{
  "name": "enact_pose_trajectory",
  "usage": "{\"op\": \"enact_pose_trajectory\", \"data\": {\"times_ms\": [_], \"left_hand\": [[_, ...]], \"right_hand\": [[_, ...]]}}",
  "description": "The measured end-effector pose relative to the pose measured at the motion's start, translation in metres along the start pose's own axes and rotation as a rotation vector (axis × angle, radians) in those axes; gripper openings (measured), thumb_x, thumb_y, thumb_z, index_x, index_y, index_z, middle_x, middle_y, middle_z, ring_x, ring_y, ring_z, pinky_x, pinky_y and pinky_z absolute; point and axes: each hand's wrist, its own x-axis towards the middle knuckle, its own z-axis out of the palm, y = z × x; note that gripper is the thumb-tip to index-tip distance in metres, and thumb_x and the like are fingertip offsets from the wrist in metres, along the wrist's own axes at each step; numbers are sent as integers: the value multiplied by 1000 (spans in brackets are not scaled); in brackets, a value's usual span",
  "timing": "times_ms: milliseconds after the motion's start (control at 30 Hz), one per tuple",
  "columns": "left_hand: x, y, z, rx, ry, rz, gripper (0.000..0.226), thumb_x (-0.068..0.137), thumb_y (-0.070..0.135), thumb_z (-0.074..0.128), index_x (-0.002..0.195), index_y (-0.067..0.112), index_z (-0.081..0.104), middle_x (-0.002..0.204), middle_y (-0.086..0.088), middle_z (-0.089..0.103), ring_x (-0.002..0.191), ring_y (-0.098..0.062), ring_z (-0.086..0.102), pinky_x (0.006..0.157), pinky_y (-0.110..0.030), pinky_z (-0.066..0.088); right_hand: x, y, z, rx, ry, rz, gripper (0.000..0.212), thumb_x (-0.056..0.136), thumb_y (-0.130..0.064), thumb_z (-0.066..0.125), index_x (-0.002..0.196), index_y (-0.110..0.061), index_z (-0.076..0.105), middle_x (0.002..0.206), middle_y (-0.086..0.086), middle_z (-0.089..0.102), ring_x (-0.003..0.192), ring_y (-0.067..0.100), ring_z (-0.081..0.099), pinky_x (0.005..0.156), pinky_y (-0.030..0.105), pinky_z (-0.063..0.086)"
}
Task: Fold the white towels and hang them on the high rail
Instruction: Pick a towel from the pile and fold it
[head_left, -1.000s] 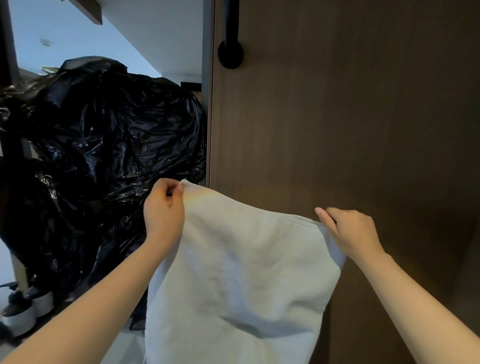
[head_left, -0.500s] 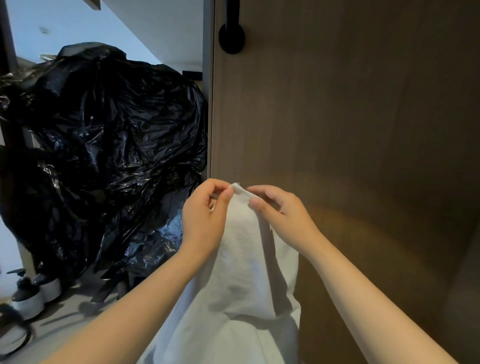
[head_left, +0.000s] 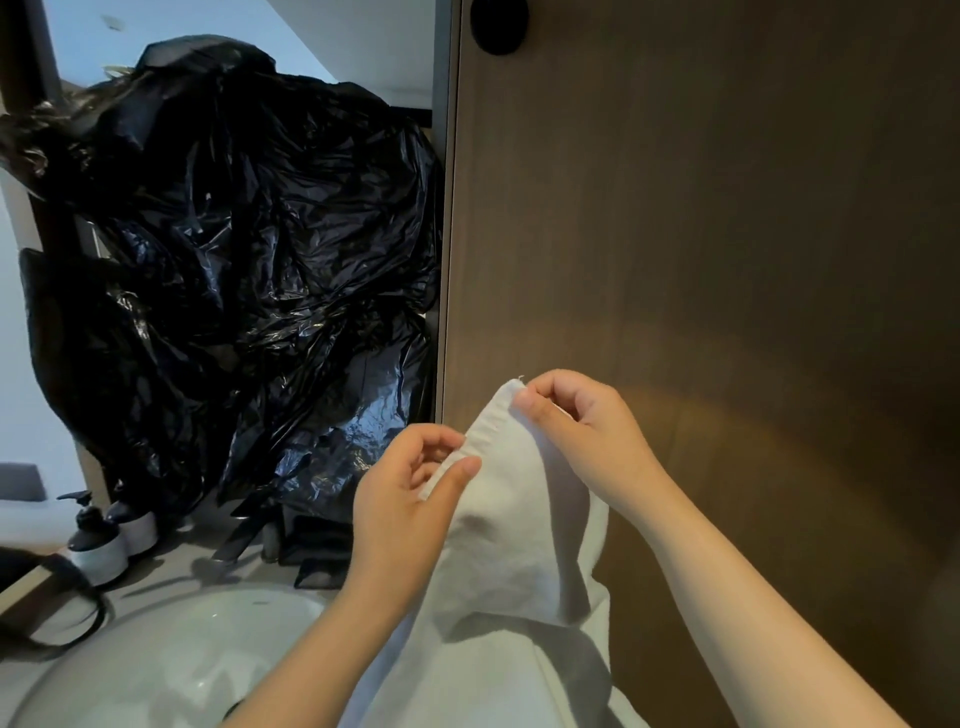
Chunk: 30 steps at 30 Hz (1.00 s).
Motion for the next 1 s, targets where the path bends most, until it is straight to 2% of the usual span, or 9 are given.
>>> {"op": "enact_pose_trajectory", "data": {"times_ms": [133,300,400,467,533,667,767,867,1000], "left_hand": [[-11,4,3,7,-16,28,9,80,31,70,88,32,66,86,12,69,81,-9,66,71,-16,50],[-23,4,4,138,-98,54,16,79,41,68,74,27,63,74,14,62,73,-7,58,63,-10,39],[-31,-1,4,184,-155,68,36,80,41,67,56,23,47,63,10,50,61,-6,48,56,-14,33],[-34,-6,2,218,-179,82,44,82,38,66,53,25,36,59,11,42,57,-5,43,54,-14,29],[-36,-13,-1,258,-193,82,44,83,39,64,54,19,37,58,9,38,57,-7,40,54,-17,29],[-36,-31,-12,307,-218,43,50,88,40,64,59,4,47,60,-2,47,60,-14,45,56,-23,32],[-34,-40,-18,343,-223,23,34,89,28,66,61,12,57,64,6,55,66,-11,52,57,-18,36],[-36,-46,-22,368,-221,11,23,90,27,65,68,22,64,71,13,62,76,-7,58,62,-16,42],[-14,-42,-25,436,-108,61,27,92,25,63,65,26,57,61,9,55,65,-7,54,55,-16,37]], "right_hand": [[-11,-6,3,25,-24,-37,20,94,-34,61,77,-26,67,72,-15,63,74,8,61,63,16,47],[-23,3,3,7,156,7,18,96,-33,59,79,-28,64,78,-16,63,84,6,61,65,9,48],[-24,6,-3,-5,220,5,17,96,-31,58,81,-26,64,79,-16,63,84,3,61,66,7,46],[-22,6,-9,-26,262,-4,17,97,-31,58,82,-25,65,77,-15,63,83,2,60,65,7,46],[-18,5,-16,-45,312,-15,17,97,-30,58,81,-27,64,76,-15,62,83,0,60,64,6,45],[-9,-1,-28,-83,366,-69,19,97,-29,57,78,-28,61,76,-14,62,80,-2,60,64,5,44],[-3,-5,-33,-105,385,-82,19,98,-28,57,79,-28,61,77,-13,62,81,-2,59,65,5,45],[3,-8,-37,-118,419,-89,19,98,-28,57,79,-25,61,78,-12,62,81,-1,59,66,6,46],[8,-12,-44,-150,483,-143,18,98,-28,56,84,-21,62,80,-11,62,81,3,59,68,7,46]]}}
